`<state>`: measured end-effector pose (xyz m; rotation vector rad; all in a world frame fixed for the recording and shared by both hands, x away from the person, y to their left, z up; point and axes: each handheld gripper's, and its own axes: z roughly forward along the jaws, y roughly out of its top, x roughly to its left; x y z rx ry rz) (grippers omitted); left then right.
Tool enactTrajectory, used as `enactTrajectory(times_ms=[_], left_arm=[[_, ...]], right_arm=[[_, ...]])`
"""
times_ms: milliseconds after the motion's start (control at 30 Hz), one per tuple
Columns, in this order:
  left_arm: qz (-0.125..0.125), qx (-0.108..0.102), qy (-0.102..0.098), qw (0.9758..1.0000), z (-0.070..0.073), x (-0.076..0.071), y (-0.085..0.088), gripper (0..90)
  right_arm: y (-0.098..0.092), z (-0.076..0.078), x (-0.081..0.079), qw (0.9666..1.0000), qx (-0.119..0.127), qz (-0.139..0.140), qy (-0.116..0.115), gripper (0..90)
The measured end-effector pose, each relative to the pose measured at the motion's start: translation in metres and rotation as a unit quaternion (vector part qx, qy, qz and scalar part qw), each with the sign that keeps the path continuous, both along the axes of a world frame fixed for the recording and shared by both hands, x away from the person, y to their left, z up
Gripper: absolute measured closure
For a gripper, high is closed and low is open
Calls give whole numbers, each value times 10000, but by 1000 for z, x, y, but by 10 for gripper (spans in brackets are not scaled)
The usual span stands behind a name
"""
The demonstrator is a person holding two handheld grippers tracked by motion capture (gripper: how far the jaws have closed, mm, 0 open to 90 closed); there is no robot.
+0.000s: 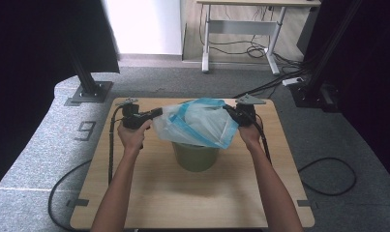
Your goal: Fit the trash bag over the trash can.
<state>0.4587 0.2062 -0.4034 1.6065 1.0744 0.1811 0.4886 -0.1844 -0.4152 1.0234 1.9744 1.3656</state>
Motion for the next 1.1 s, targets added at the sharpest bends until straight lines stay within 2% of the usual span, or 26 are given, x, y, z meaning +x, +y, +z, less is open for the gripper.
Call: enactTrajectory(times_ms=[100,233,300,533,600,667,733,833,933,1100], left_arm=[[59,123,-8,9999,-2,1,-3,898],[91,283,31,9996,-4,2,-8,898],[95,286,82,9995,-6,4,-10,898],[70,323,237,9992,-12,9,-13,898],[60,329,363,9988,-14,11,-13,898],[76,437,413,9982,-17,12,-14,898],[61,438,469,9979,-21,13,-13,898],[42,302,510,9982,-25,12,-10,898],[26,291,546,9981,-26,12,-8,898],[4,300,586,9978,-28,14,-9,898]], right_arm=[[0,-3,3,10000,-73,-11,60,880],[-1,-9,8,9995,69,2,292,881],[-2,-14,11,9989,161,44,442,879],[-2,-19,15,9979,270,93,580,878],[-3,-20,15,9974,284,99,652,873],[-2,-24,16,9969,49,27,784,869],[-1,-29,17,9962,-162,15,852,877],[-5,-38,16,9966,0,40,820,887],[-8,-43,17,9959,-44,-62,905,887],[-20,-30,12,9973,112,-242,688,885]])
